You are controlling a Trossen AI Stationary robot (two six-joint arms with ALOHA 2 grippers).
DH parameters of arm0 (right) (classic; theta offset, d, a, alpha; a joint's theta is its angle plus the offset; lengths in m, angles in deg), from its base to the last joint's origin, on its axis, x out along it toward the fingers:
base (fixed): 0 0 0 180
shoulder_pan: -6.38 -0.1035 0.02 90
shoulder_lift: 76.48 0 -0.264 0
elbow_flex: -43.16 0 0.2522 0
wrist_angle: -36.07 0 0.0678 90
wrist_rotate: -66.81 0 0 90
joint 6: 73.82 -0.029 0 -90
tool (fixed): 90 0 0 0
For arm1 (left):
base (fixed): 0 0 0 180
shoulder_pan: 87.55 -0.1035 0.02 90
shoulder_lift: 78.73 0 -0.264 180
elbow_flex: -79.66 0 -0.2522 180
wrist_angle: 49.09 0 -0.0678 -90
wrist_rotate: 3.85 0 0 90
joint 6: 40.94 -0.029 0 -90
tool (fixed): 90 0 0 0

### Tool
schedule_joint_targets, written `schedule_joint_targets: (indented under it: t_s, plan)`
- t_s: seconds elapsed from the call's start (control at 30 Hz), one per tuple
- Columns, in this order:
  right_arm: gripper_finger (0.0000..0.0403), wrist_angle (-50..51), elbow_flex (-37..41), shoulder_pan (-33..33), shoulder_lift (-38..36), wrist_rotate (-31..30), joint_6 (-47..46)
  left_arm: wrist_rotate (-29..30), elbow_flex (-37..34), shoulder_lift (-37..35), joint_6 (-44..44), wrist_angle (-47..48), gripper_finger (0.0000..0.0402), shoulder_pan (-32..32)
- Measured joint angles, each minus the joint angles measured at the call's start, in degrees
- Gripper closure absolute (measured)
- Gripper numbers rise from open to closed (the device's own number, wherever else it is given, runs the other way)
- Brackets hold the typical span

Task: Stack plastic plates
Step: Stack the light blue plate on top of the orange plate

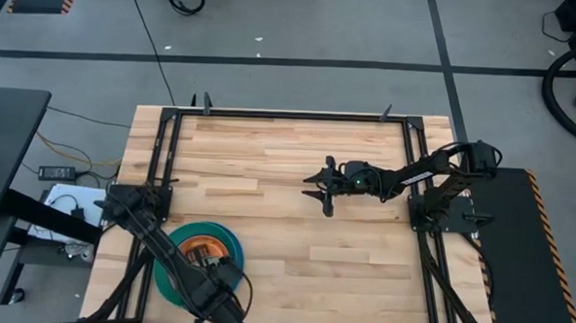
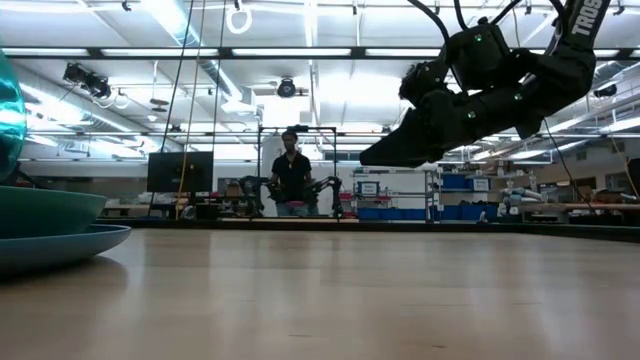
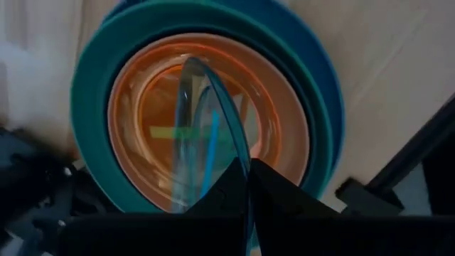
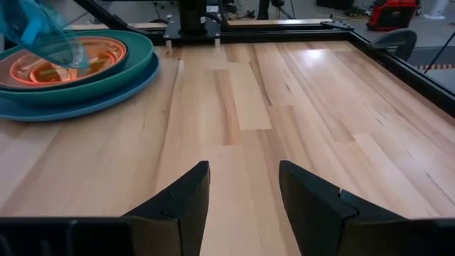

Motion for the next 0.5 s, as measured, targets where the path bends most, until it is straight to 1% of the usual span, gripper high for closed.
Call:
schedule_joint_targets:
  t_s: [0.17, 0.33, 0.5]
  plan:
    - [0.0223, 0.64, 0.00, 0.02, 0.00, 0.51, 0.00, 5.20, 0.00, 0.00, -9.43, -0.13, 0.0384, -0.12]
    - [0.0223, 2.81, 0.00, 0.04, 0.00, 4.87, 0.34, 6.31, 0.00, -0.05, -23.40, -0.07, 0.0384, -0.40]
    - [0.0223, 4.37, 0.00, 0.07, 0.00, 6.65, 1.19, 12.49, 0.00, -0.20, -33.41, -0.11, 0.0384, -0.26]
